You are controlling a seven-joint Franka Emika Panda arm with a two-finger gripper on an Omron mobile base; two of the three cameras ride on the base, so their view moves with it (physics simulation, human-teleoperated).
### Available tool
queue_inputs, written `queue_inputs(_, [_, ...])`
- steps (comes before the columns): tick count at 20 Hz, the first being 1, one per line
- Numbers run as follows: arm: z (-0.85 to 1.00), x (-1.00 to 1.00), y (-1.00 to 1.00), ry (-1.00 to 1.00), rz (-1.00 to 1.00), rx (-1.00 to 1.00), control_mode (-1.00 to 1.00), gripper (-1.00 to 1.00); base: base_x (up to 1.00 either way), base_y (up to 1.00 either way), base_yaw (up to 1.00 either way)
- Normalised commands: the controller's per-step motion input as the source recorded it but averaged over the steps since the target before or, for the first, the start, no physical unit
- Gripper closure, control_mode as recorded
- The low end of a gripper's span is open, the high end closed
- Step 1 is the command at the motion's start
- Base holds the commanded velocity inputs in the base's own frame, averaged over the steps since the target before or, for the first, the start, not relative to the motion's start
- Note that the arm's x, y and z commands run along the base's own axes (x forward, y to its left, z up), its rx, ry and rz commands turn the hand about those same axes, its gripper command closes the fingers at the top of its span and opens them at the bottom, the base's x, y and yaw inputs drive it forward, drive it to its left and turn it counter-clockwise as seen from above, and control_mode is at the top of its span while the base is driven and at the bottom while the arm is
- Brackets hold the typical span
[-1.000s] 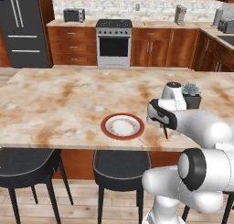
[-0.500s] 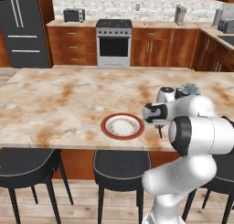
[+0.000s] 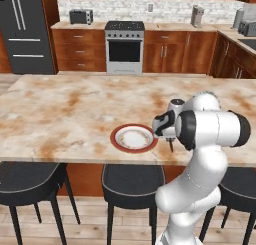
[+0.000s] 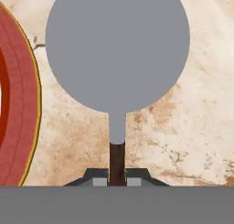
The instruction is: Take the fork and place it on the left side of the plate. Then take the spoon and place it on the right side of the plate. Make sure they're directly next to the plate.
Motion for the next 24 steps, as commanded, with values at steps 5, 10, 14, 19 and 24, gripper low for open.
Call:
queue_inputs(5, [-0.28,0.34,0.0,0.0,0.0,0.0,-1.0,1.0,0.0,0.0,0.0])
queue_inputs(10, [-0.28,0.32,0.0,0.0,0.0,0.0,-1.0,1.0,0.0,0.0,0.0])
queue_inputs(14, [-0.29,0.33,-0.01,0.0,0.0,0.0,-1.0,1.0,0.0,0.0,0.0])
queue_inputs(19, [-0.02,0.08,-0.02,-0.01,0.0,0.0,-1.0,-1.0,0.0,0.0,0.0])
queue_inputs(24, [0.4,-0.25,-0.06,-0.05,0.0,0.0,-1.0,-1.0,0.0,0.0,0.0])
